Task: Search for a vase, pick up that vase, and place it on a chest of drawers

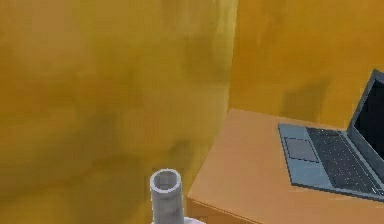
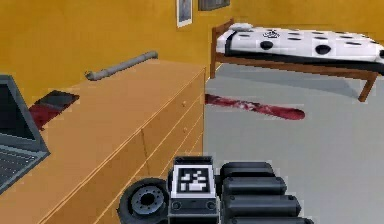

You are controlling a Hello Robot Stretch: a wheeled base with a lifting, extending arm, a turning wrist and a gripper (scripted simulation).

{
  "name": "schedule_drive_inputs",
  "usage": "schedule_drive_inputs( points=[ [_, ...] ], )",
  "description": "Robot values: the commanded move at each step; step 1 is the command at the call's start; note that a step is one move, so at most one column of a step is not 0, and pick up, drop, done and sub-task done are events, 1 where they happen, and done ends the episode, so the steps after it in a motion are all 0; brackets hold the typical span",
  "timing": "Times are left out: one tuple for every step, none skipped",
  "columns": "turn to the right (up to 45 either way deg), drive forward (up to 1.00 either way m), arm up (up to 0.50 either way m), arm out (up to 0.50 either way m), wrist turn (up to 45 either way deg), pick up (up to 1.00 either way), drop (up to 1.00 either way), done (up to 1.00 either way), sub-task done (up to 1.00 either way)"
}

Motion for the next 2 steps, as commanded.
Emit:
schedule_drive_inputs(
  points=[
    [0.0, 0.00, 0.00, 0.48, 0.0, 0.00, 0.00, 0.00, 0.00],
    [0.0, 0.00, 0.00, 0.00, 39.0, 0.00, 0.00, 0.00, 0.00]
  ],
)
